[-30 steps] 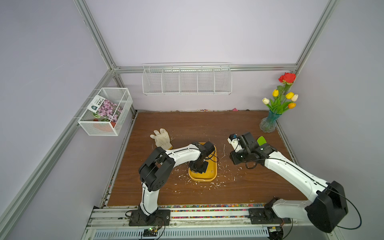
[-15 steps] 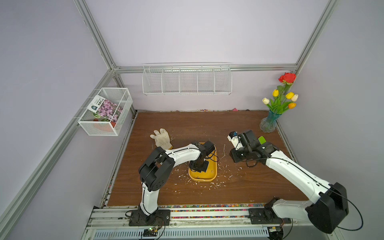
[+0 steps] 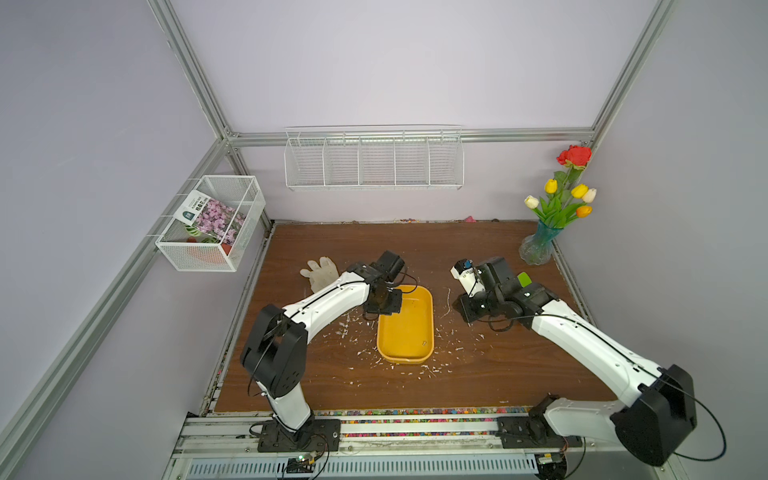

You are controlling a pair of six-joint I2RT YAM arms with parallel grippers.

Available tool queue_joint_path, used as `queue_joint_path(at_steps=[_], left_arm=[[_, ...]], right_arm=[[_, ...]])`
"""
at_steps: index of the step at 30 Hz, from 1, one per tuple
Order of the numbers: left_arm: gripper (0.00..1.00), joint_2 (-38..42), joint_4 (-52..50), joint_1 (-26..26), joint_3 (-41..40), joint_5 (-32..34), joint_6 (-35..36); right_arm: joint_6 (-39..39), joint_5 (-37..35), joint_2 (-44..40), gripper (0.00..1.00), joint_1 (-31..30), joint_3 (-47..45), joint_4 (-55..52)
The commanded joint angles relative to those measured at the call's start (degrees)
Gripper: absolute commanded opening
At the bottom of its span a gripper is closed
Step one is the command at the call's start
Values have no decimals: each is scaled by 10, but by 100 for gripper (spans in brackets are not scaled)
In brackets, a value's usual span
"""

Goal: Take out the screws from the storage box
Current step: Pick up the screw from the storage box, then place the screw at the center of the board.

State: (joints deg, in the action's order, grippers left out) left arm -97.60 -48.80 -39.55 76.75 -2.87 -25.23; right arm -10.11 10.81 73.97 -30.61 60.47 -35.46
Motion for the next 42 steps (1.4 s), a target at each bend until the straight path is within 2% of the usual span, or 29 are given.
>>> queue_joint_path(at_steps=[1,8,14,25,32,42], left_arm=[[0,26,-32,14,11,12,-13],[0,75,-34,75,-47,47,-19],[0,93,29,113,-135,34,-27],[0,43,156,119,-244,25,-52],[0,5,188,119,-253,5,-50],[14,11,183,119,-254,6,-43]], right_arm=[[-3,33,33,15,-7,27,34],[0,46,141,15,-38,81,77],[14,38,247,17,-67,136,103],[52,-24,398,26,-100,221,94],[65,-57,449,35,-111,248,112],[70,-75,499,38,-121,294,117]])
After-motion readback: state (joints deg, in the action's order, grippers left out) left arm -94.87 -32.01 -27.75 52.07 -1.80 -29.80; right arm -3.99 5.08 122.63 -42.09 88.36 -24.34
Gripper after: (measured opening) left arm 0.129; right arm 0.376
